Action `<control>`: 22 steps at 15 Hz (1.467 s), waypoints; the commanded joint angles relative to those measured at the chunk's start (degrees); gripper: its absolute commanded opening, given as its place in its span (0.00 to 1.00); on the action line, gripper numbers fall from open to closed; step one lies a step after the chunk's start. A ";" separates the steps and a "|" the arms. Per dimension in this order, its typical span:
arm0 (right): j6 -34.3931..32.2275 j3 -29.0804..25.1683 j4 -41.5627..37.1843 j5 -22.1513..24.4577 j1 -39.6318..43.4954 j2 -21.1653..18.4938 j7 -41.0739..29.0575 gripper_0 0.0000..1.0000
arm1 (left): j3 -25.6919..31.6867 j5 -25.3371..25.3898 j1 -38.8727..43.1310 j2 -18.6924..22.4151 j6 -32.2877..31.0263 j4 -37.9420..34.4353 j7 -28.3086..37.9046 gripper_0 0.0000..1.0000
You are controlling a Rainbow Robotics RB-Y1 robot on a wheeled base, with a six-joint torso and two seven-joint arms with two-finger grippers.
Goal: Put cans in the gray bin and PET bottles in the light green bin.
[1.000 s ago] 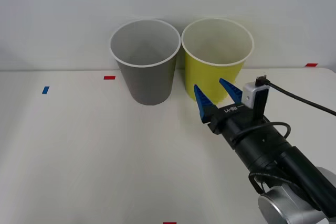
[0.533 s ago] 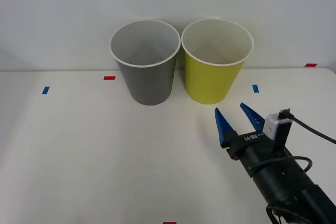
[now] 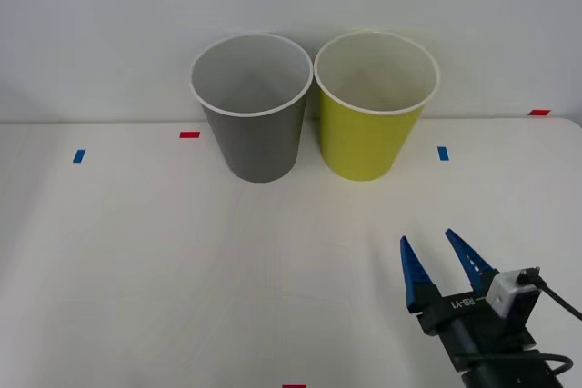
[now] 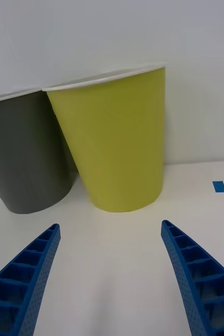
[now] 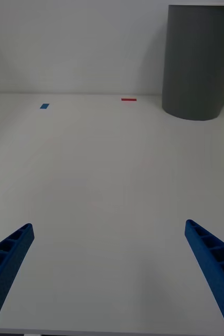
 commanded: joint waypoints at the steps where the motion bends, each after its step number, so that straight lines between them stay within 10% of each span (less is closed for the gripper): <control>1: -6.48 -0.25 2.16 1.57 6.15 1.08 -0.97 0.65 | 0.00 0.00 0.00 0.00 0.00 0.00 0.00 1.00; 22: -18.52 -1.65 2.25 1.66 28.21 5.57 10.01 0.65 | 0.00 0.00 0.00 0.00 0.00 0.00 0.00 1.00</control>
